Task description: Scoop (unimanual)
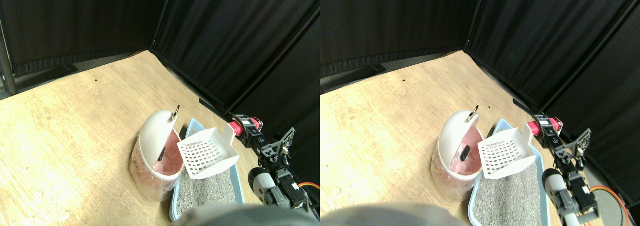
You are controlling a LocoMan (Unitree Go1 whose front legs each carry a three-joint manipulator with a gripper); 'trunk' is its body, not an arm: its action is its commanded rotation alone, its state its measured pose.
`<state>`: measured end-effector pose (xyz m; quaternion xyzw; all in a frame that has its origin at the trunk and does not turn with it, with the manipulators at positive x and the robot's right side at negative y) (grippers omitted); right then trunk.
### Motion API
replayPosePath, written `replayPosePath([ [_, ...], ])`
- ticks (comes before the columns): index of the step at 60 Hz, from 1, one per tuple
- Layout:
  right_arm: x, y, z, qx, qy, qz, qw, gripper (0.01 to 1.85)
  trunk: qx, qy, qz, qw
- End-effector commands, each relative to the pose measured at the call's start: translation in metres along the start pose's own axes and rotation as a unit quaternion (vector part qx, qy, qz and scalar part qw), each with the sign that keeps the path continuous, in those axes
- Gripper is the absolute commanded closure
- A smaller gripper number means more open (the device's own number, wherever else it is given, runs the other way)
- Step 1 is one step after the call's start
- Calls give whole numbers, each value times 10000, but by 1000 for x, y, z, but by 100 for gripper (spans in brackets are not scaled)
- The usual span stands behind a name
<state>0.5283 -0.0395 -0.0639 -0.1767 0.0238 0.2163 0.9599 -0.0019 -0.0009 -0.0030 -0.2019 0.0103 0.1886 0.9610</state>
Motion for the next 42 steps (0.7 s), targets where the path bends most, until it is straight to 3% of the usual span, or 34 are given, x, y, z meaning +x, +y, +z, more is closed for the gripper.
replayPosePath([
  [1,-2,-8,0,396,-496,-118,9979,180,44,21,-94,9999],
  [9,-13,-26,-14,1006,-728,-498,9910,180,223,67,-239,9994],
  [19,-31,-48,-32,1419,-952,-846,9817,180,500,140,-483,9975],
  [25,-42,-62,-45,1600,-1019,-1055,9762,180,685,195,-645,9954],
  [42,-65,-88,-89,1943,-1198,-1654,9594,180,1157,284,-1066,9871],
])
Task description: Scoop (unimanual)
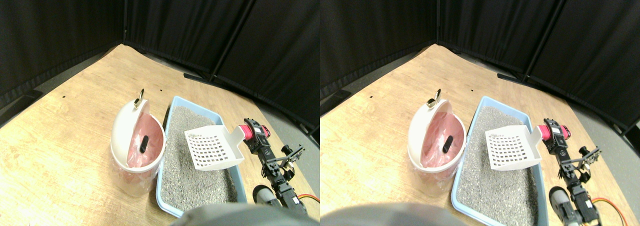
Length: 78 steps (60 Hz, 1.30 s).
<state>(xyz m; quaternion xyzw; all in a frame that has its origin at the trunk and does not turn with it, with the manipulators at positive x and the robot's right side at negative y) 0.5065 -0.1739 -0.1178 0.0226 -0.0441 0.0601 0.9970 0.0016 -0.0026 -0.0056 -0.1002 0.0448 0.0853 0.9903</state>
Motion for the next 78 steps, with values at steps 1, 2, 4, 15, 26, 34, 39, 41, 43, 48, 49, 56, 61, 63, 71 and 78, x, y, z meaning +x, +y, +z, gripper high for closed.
replayPosePath([
  [1,3,-1,4,206,-378,33,9991,180,65,-66,-98,9999],
  [2,2,-4,2,240,-391,-20,9989,180,77,-61,-106,9999],
  [4,0,-9,-2,290,-404,-98,9987,180,114,-53,-131,9998],
  [15,-8,-30,-17,474,-464,-324,9973,180,256,-27,-193,9995],
  [26,-14,-47,-34,554,-608,-565,9950,180,325,-13,-215,9992],
  [34,-17,-54,-43,627,-587,-696,9939,180,380,9,-266,9989],
  [39,-18,-58,-48,727,-597,-814,9922,180,401,22,-288,9988],
  [41,-18,-59,-50,758,-592,-848,9917,180,399,39,-287,9988],
  [43,-20,-60,-52,771,-560,-933,9911,180,402,44,-285,9988],
  [48,-23,-61,-59,776,-502,-985,9908,180,398,61,-279,9988],
  [49,-24,-61,-60,786,-465,-1017,9906,180,398,61,-279,9988],
  [56,-25,-62,-67,851,-333,-1135,9893,180,382,69,-269,9989],
  [61,-26,-61,-71,871,-255,-1105,9897,180,360,67,-244,9990],
  [63,-26,-61,-74,831,-198,-1071,9906,180,360,67,-244,9990],
  [71,-28,-53,-77,773,-111,-989,9920,180,303,70,-218,9993],
  [78,-29,-51,-79,817,-75,-1007,9915,180,277,55,-210,9994],
])
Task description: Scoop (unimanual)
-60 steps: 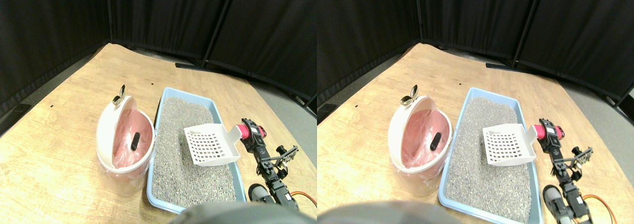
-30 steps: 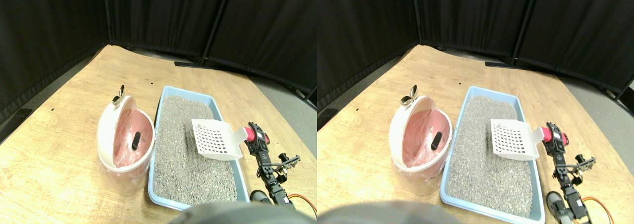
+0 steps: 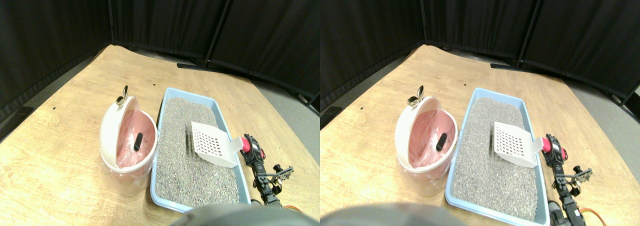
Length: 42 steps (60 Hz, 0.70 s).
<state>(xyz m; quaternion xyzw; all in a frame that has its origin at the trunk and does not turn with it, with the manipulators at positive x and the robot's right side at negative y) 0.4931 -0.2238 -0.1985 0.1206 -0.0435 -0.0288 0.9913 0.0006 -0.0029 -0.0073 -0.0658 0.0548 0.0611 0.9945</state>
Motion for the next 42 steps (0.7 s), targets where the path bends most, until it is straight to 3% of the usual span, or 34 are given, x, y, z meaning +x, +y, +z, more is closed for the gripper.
replayPosePath([
  [1,-2,-1,-2,-126,-27,-71,9999,180,-93,-45,3,9999],
  [11,-3,-3,-7,-169,-41,-242,9996,180,-96,-47,-6,9999],
  [25,-5,-5,-10,-181,288,-378,9987,180,-120,-42,18,9999],
  [26,-4,-6,-10,-127,421,-411,9982,168,-123,-35,16,9999],
  [28,-4,-7,-8,-85,699,-459,9965,125,-137,-39,22,9999],
  [29,-4,-7,-8,-85,699,-459,9965,125,-140,-41,24,9999],
  [32,-6,-9,-5,37,963,-347,9947,80,-143,-36,22,9999],
  [33,-6,-9,-5,37,963,-347,9947,80,-143,-36,22,9999],
  [34,-7,-9,-3,74,1106,-273,9935,58,-146,-31,23,9999],
  [38,-7,-9,0,178,1354,-156,9905,27,-147,-41,20,9999],
  [42,-8,-7,4,248,1486,-129,9885,16,-147,-45,3,9999],
])
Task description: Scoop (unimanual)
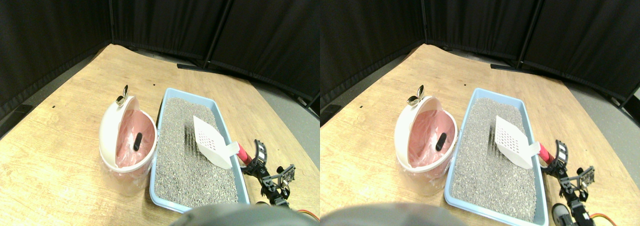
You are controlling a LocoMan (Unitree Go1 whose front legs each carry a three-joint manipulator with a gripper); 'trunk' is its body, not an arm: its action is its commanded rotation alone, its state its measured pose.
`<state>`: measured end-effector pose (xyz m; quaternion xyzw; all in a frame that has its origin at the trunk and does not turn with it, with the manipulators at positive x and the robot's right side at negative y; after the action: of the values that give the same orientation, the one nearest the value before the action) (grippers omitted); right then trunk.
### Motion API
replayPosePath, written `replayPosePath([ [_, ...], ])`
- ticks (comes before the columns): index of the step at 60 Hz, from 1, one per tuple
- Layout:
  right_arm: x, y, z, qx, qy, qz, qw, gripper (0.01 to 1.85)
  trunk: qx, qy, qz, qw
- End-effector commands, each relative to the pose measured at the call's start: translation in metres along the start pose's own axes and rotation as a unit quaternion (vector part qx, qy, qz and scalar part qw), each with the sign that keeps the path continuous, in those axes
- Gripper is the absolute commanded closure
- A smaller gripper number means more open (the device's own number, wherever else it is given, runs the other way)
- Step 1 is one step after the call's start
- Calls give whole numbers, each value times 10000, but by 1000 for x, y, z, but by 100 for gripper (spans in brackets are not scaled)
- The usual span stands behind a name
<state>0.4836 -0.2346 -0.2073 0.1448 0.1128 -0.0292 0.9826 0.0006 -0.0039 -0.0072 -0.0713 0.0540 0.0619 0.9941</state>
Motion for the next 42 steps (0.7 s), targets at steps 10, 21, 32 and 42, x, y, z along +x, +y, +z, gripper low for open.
replayPosePath([
  [10,-8,11,17,7,110,299,9995,12,-91,-58,-18,9999],
  [21,-23,12,27,40,74,460,9989,17,-92,-80,-29,9999],
  [32,-37,13,36,-7,-231,507,9984,58,-53,-112,-96,9999],
  [42,-52,14,45,27,-745,554,9957,140,25,-125,-200,9997],
])
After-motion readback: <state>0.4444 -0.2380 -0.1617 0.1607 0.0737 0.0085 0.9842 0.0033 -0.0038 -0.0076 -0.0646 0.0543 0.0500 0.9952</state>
